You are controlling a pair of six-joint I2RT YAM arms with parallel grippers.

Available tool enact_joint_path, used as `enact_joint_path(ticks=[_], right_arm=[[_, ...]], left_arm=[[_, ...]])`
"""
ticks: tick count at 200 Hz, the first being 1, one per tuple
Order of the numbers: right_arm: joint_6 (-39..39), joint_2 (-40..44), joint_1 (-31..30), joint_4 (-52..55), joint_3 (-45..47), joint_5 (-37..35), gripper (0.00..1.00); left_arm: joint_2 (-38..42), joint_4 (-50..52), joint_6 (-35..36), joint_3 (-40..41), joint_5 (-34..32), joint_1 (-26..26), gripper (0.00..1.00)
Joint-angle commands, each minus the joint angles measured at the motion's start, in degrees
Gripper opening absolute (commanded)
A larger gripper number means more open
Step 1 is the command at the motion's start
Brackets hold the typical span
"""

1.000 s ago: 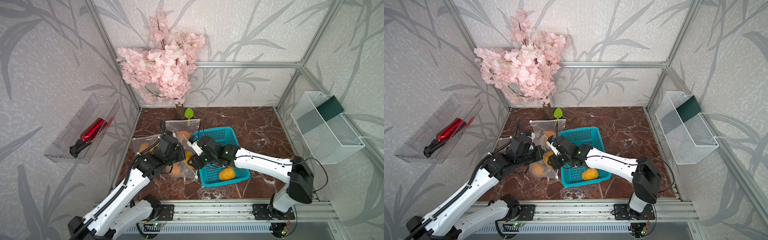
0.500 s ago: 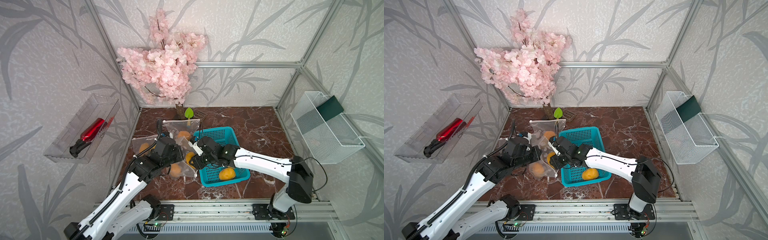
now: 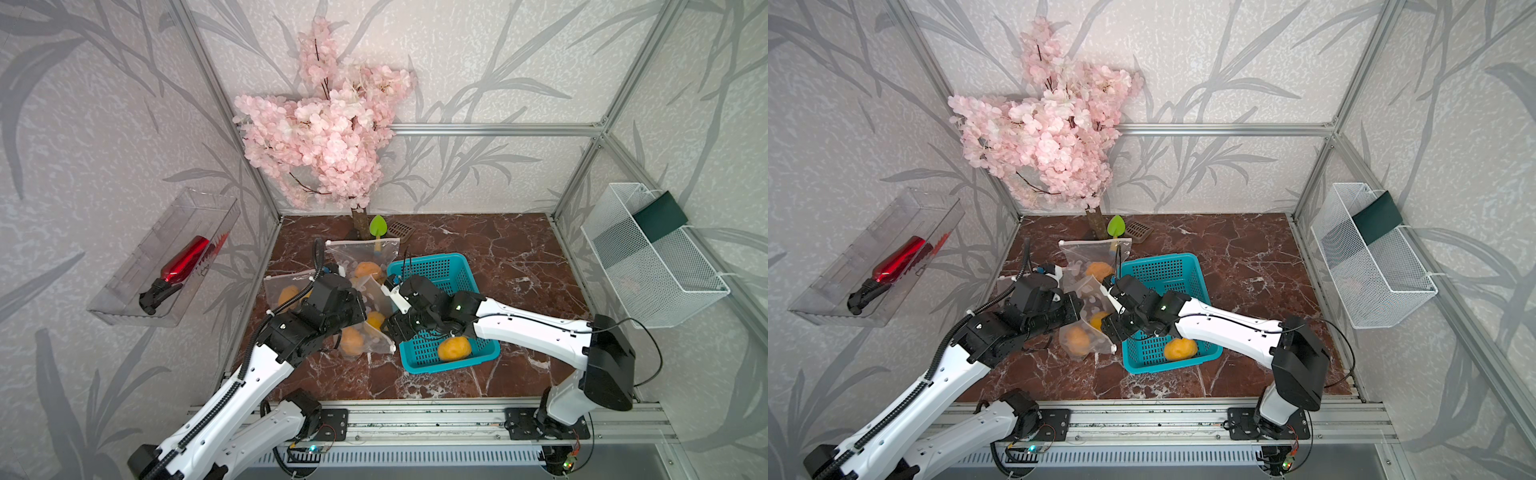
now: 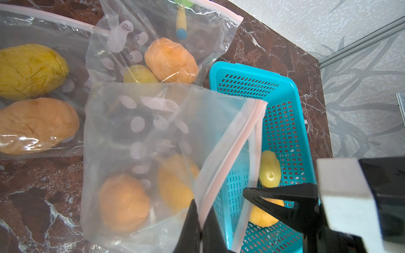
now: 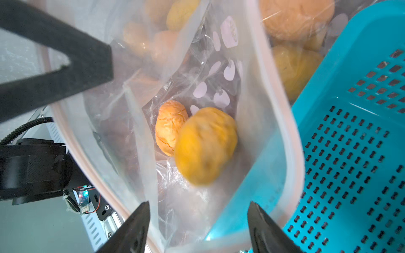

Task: Put the potatoes into a zipper bag and zip it
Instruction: Place the potato into the zipper food storage bag, then pick up the potato from the basket.

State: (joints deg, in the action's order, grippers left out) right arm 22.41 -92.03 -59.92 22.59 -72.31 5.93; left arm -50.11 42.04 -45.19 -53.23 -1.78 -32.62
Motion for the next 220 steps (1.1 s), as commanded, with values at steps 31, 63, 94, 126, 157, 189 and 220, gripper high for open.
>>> enact_joint_path(ticks=[31, 63, 94, 126, 157, 189, 220], right_arm=[[-1.4, 5.7, 0.2, 2.8, 0.7, -2.4, 0.79], [-1.8, 11.3, 0.3, 7.6, 1.3, -8.8, 0.79], [-1.1, 16.8, 0.4, 15.4, 3.1, -20.8, 0.79], [-1.7, 21.1, 2.3, 20.0, 9.4, -31.8, 0.81], [-0.4, 24.8, 4.3, 21.2, 15.7, -30.2, 0.81], [-0.1, 26.3, 4.9, 20.8, 20.0, -29.1, 0.84], [-0.7, 22.4, 5.9, 18.8, 20.6, -25.9, 0.84]], left_arm=[[0.7, 1.0, -0.6, -1.4, -1.7, 0.0, 0.00], [0.9, 1.0, -0.6, -1.4, -1.9, 0.0, 0.00], [1.0, 1.0, -0.6, -1.3, -2.1, -0.1, 0.00], [0.5, 1.0, -0.7, -1.3, -2.9, -0.1, 0.00], [0.3, 0.8, -0.8, -1.2, -2.8, 0.0, 0.00], [0.2, 0.8, -0.9, -1.0, -3.0, 0.0, 0.00], [-0.1, 0.7, -0.9, -1.0, -2.9, 0.0, 0.00]])
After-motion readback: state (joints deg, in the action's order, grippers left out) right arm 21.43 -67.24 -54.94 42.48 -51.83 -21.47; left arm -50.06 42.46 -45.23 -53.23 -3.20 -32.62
